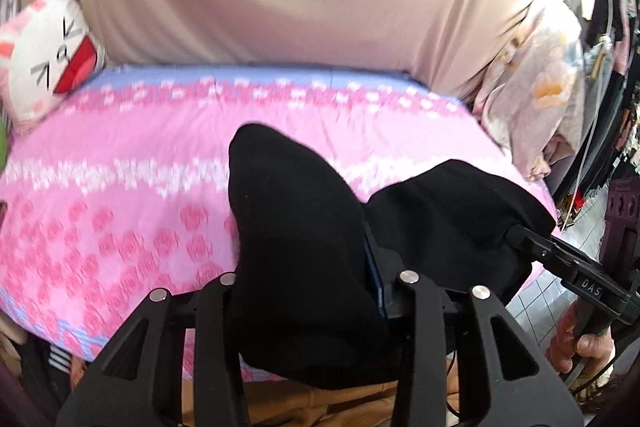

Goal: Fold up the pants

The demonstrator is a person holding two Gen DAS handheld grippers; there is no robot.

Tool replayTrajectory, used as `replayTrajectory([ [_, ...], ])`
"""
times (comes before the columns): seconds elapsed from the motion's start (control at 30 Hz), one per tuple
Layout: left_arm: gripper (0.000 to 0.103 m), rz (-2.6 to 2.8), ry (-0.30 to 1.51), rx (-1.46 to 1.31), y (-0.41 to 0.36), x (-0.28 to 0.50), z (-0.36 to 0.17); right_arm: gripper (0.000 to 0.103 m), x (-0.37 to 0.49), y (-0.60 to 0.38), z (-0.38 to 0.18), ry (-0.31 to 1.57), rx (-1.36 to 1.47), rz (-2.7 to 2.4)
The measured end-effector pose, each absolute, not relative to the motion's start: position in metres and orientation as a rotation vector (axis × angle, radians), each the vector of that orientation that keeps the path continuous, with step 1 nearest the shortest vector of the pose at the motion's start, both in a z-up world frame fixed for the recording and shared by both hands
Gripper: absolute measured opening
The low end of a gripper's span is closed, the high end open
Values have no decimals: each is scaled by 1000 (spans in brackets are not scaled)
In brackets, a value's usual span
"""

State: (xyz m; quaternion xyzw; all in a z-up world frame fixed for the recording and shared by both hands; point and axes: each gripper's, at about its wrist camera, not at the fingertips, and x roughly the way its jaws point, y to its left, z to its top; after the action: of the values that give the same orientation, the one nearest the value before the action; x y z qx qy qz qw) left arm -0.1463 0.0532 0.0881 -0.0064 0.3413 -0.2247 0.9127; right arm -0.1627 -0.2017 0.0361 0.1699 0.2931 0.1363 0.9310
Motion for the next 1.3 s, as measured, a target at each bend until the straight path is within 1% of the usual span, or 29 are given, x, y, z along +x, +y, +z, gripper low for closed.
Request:
replayTrajectory([
  [0.2, 36, -481, 551, 15, 52, -155, 136, 35, -172, -198, 81, 463, 273, 283],
  [0.37, 36, -483, 413, 47, 45, -154, 176, 35, -169, -197, 127, 310, 204, 264],
  [0.6, 36, -467, 226, 67, 33, -131, 230, 35, -145, -202, 179, 108, 137, 233],
  [0.77, 37, -452, 72, 60, 31, -107, 261, 35, -117, -205, 205, -11, 114, 234],
  [1.0, 37, -422, -29, 64, 24, -50, 280, 35, -59, -217, 216, -92, 144, 244],
  [1.1, 37, -416, -34, 63, 17, -21, 279, 35, -29, -221, 214, -105, 162, 249],
  [1.17, 37, -406, -29, 67, 12, -1, 273, 35, -9, -222, 209, -103, 177, 250],
  [1.3, 37, -389, 6, 72, -2, 56, 244, 36, 42, -228, 185, -42, 222, 247],
])
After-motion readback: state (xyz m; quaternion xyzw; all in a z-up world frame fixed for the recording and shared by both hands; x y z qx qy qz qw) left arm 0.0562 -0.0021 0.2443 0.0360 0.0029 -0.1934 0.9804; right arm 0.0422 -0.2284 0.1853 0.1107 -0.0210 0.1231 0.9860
